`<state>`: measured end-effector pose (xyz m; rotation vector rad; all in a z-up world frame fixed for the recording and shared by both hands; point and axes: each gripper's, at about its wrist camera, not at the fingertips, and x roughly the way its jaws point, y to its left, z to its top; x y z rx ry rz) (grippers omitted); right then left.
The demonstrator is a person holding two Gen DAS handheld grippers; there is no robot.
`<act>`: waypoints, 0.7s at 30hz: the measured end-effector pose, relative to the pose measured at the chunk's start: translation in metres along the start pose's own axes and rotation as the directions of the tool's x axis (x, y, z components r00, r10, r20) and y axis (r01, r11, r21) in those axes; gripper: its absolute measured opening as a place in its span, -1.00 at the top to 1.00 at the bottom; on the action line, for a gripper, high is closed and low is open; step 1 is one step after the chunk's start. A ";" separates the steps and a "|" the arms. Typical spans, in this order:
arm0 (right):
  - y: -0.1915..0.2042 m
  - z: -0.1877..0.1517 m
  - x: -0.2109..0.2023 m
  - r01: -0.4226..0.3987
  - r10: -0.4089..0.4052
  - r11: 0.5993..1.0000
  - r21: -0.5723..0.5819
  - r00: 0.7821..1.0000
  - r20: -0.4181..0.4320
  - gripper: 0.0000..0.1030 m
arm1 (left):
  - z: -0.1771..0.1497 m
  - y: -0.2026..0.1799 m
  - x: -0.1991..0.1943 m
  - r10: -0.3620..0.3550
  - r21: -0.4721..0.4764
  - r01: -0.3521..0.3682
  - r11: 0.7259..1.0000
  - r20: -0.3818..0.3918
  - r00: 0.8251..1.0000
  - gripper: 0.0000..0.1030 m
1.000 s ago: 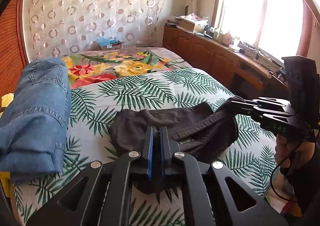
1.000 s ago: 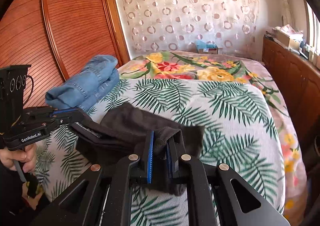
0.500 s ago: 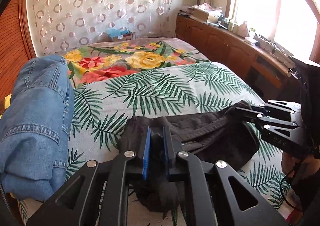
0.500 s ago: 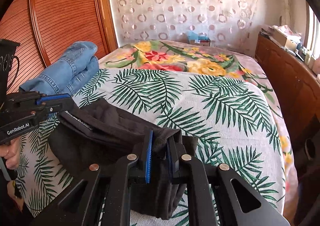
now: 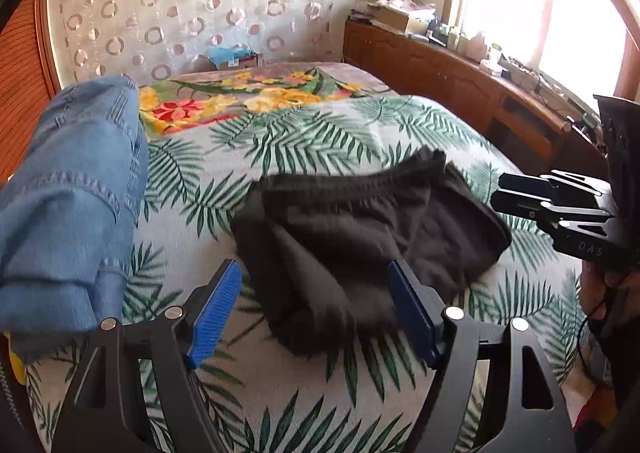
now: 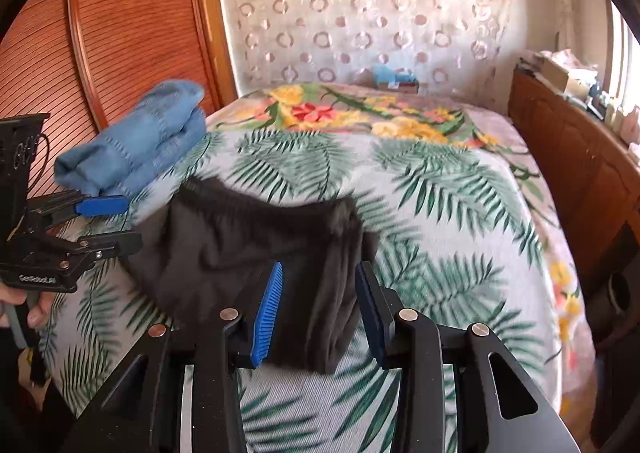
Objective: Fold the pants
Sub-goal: 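Open both tools and release the folded shorts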
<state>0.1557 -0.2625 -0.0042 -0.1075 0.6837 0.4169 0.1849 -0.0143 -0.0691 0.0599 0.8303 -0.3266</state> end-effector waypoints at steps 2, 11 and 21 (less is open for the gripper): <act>0.002 -0.008 0.001 -0.008 0.008 1.000 -0.008 1.000 -0.020 0.24 | -0.008 0.000 0.002 0.010 0.004 -0.010 1.000 -0.012 1.000 -0.48; -0.003 -0.017 0.017 0.000 -0.002 1.000 -0.021 0.995 -0.100 0.48 | -0.021 0.003 0.016 0.029 0.011 -0.029 1.000 -0.054 0.998 -0.48; -0.014 -0.016 0.010 0.002 -0.002 1.000 0.003 0.996 -0.091 0.88 | -0.022 0.005 0.019 0.022 0.006 -0.021 1.000 -0.056 0.998 -0.49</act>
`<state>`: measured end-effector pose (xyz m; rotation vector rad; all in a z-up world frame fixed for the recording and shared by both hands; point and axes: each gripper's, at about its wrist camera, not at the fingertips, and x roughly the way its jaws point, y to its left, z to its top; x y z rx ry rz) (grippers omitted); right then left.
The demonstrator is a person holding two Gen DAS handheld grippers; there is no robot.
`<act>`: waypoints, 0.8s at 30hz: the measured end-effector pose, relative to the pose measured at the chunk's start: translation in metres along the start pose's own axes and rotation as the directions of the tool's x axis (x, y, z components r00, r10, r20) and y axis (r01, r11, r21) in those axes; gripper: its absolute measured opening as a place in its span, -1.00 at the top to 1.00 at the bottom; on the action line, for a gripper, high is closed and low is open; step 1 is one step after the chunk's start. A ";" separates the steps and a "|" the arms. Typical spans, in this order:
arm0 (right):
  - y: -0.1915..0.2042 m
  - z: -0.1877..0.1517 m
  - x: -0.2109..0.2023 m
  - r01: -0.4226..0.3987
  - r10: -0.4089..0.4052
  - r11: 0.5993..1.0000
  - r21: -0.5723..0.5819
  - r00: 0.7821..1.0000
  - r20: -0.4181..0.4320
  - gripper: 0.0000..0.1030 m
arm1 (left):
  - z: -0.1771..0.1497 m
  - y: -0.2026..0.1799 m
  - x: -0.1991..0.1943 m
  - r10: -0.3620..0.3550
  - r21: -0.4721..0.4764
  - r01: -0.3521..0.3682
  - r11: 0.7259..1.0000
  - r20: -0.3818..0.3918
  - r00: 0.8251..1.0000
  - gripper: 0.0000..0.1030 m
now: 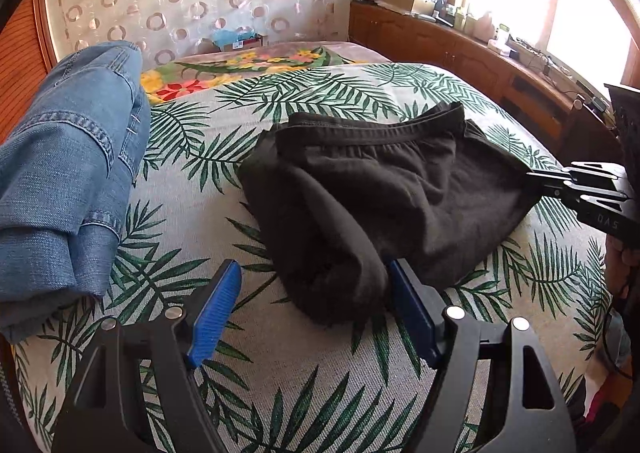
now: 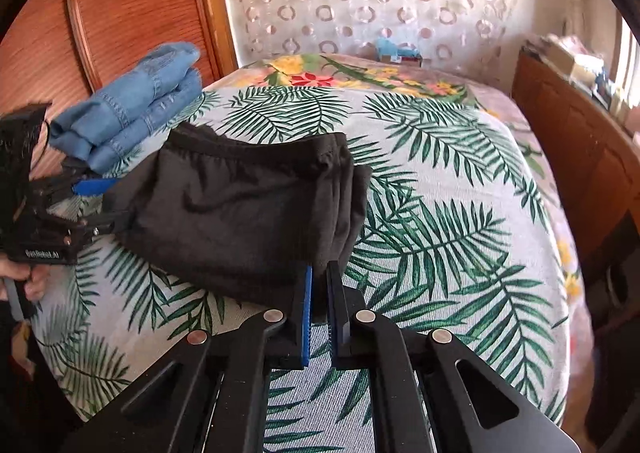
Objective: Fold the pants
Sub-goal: 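Open both tools and release the folded shorts, then close the right tool on the edge of the folded black shorts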
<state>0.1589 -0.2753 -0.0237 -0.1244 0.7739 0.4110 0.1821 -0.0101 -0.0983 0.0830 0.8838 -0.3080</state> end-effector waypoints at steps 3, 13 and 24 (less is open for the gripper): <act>0.004 -0.001 0.003 -0.003 0.002 1.000 -0.014 1.000 -0.013 0.88 | 0.001 0.002 -0.002 -0.001 -0.005 0.001 1.000 0.002 1.000 -0.49; 0.007 0.021 -0.008 -0.015 0.018 0.999 -0.050 0.998 0.055 0.46 | 0.023 0.007 -0.024 -0.008 -0.002 0.008 1.000 0.079 0.997 -0.49; 0.000 0.065 0.053 0.017 -0.019 0.993 -0.120 1.000 -0.017 0.45 | 0.052 0.016 0.013 0.006 0.008 -0.006 1.000 0.021 1.000 -0.49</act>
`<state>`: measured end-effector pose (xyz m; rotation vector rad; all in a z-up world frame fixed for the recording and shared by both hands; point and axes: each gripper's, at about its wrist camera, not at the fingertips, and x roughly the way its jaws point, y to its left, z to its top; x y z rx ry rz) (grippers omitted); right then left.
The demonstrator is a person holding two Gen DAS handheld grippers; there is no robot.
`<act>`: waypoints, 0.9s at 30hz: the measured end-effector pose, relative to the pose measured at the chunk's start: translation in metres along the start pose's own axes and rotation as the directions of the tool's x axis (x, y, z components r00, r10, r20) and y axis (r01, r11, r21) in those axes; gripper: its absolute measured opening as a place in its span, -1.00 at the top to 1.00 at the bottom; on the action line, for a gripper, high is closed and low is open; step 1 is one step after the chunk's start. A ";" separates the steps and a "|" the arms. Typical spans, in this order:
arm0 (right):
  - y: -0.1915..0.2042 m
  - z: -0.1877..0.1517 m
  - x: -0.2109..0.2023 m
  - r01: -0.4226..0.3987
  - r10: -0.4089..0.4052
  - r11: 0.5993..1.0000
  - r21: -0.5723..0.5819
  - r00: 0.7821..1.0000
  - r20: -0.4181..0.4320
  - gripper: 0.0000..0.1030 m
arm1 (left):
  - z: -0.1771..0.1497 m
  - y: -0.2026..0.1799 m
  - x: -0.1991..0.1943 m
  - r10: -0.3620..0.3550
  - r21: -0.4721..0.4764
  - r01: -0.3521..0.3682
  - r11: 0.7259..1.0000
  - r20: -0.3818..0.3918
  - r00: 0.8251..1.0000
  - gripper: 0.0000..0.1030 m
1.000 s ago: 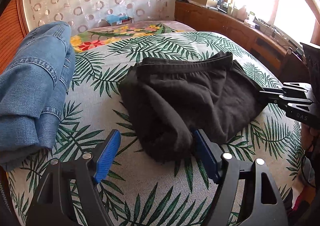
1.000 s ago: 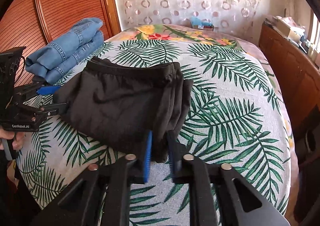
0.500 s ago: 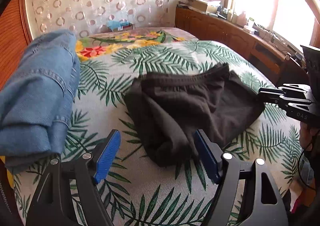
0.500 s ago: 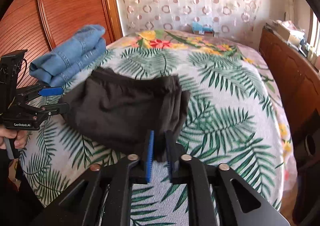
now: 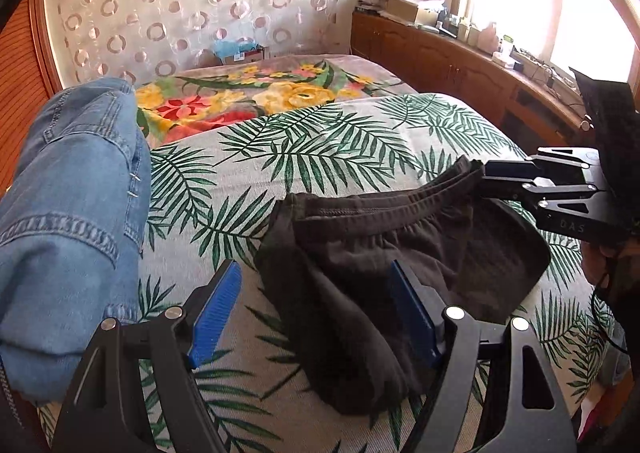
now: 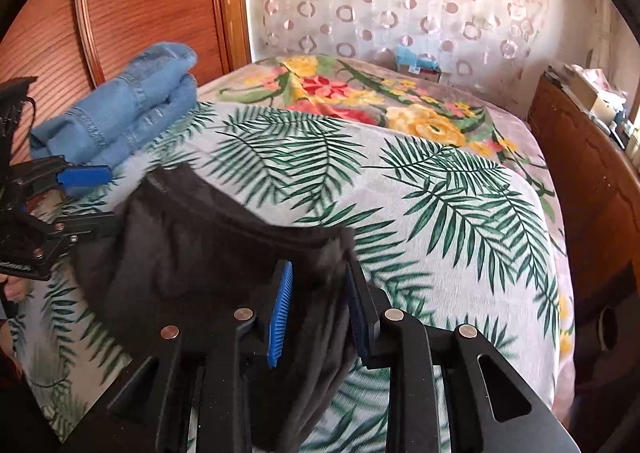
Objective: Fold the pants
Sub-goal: 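Close the right tool on the edge of the folded black shorts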
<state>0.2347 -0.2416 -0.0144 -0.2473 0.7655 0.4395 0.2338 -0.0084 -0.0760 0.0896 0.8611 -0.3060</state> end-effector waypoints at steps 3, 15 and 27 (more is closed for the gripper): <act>-0.008 0.005 0.013 -0.023 0.023 1.000 0.009 1.000 -0.017 0.45 | 0.005 0.002 0.009 0.002 0.009 -0.002 1.000 -0.018 1.000 -0.49; -0.031 0.003 0.020 -0.076 0.076 0.993 0.087 0.997 0.005 0.84 | 0.021 0.008 0.041 0.016 0.015 -0.015 1.000 -0.050 0.999 -0.49; -0.038 -0.007 -0.001 -0.051 0.055 0.986 0.159 0.998 -0.022 0.28 | 0.011 0.012 0.047 -0.005 -0.030 0.004 1.000 -0.049 0.999 -0.58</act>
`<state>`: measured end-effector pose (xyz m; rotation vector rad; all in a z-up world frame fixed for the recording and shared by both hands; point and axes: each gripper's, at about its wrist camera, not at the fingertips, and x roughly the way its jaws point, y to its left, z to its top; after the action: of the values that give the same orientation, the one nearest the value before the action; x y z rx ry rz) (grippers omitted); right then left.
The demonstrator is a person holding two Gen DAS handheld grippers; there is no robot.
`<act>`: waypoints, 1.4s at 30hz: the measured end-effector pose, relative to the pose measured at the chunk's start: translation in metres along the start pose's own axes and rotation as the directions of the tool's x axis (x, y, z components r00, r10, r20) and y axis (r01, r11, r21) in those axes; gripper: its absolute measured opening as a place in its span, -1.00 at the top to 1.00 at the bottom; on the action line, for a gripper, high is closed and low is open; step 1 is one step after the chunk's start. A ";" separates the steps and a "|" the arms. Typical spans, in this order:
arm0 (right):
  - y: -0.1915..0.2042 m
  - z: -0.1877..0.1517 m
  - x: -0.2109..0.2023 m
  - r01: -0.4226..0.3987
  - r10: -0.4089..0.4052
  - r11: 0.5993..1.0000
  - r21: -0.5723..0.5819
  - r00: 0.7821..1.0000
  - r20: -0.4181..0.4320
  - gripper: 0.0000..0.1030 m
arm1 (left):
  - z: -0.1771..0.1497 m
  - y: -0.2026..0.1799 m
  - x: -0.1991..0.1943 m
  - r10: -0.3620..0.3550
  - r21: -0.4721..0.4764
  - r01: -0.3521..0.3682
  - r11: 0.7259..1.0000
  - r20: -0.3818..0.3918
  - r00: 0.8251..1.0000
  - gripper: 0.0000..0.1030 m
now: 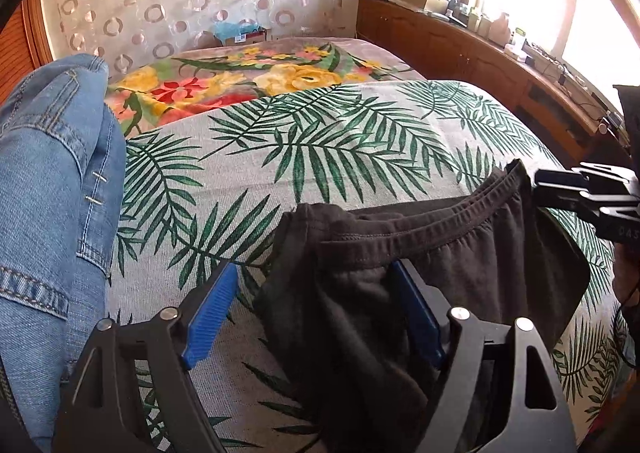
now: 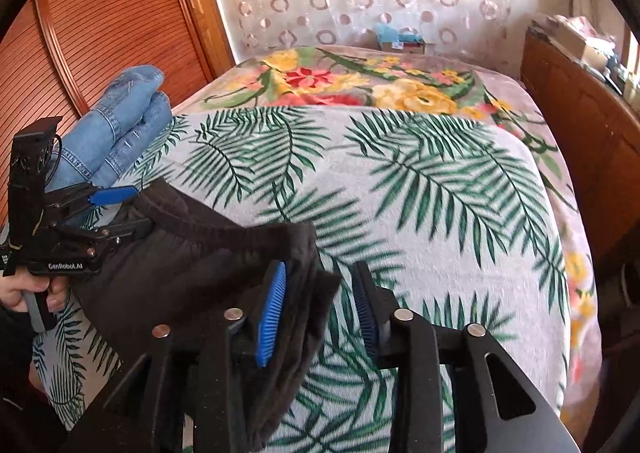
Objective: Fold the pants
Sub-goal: 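Close the right tool on the edge of the folded black shorts, then close the left tool on the shorts waistband beside the right tool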
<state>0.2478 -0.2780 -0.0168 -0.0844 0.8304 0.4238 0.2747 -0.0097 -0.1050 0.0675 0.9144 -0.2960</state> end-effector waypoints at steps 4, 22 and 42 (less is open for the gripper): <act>0.002 -0.006 -0.005 0.009 -0.009 1.000 0.007 1.000 -0.014 0.27 | -0.001 0.001 0.002 -0.006 -0.004 0.006 1.000 0.009 1.000 -0.60; 0.004 -0.003 0.007 0.022 -0.022 1.000 -0.001 0.999 -0.048 0.21 | -0.002 0.002 0.003 0.006 -0.014 -0.006 1.000 0.004 1.000 -0.68; 0.020 -0.002 0.014 -0.062 0.061 0.998 -0.014 0.998 -0.023 0.75 | -0.006 0.000 -0.014 -0.165 -0.016 0.166 0.986 0.041 0.985 0.62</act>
<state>0.2472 -0.2554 -0.0268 -0.0774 0.8536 0.4876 0.2616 -0.0049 -0.0976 -0.0320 0.8853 -0.4420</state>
